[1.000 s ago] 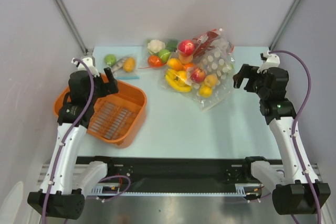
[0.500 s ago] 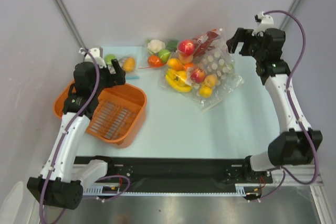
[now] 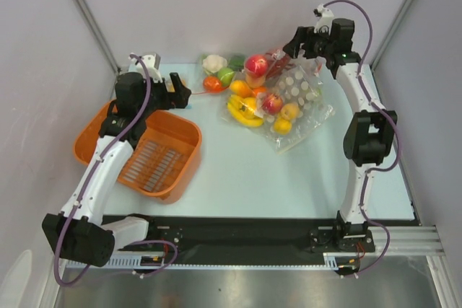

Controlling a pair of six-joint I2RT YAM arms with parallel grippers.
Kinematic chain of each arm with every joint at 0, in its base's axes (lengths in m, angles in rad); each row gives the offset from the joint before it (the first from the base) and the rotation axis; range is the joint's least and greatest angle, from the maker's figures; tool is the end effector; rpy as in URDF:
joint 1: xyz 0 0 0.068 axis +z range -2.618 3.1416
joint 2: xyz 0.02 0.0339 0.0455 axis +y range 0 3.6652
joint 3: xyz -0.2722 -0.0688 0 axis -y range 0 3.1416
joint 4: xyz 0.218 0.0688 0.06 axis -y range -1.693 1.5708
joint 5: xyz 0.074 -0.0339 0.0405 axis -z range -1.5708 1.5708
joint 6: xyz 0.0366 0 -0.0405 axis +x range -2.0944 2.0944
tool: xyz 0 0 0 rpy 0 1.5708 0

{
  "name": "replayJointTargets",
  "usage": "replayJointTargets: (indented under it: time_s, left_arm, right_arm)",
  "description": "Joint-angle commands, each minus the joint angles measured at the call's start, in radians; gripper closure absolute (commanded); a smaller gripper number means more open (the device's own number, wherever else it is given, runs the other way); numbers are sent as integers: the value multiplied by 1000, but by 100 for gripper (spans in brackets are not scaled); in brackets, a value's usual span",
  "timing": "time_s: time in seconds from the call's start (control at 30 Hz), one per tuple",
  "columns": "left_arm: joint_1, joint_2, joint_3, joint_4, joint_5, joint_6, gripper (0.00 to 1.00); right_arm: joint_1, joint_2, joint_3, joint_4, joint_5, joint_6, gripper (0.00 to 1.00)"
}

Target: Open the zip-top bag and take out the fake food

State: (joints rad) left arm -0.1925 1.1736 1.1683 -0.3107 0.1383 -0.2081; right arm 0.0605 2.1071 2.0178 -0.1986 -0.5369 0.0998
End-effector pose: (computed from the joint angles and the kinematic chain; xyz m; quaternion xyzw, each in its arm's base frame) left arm 0.2325 -0.0504 0.3891 0.0343 0.8079 -0.1713 0.5628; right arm 0.4807 0.0479 0.3579 -0.1435 0.7755 0.2580 0.5581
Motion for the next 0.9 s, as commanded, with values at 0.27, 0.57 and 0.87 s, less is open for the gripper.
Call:
replayJointTargets:
  time_s: [0.27,0.57,0.87]
  left_arm:
    - [-4,-22,4,-30,-11,6,0]
    - [-4,-2,10,-11,32,-33,0]
    - [-4,-63,-62,-13,24,-50,0]
  right_arm:
    - [-10,110,107,7,-182,-54,0]
    - [-10,100,49,48,-57,-37,0]
    - [53,59,22,51,55,23,0]
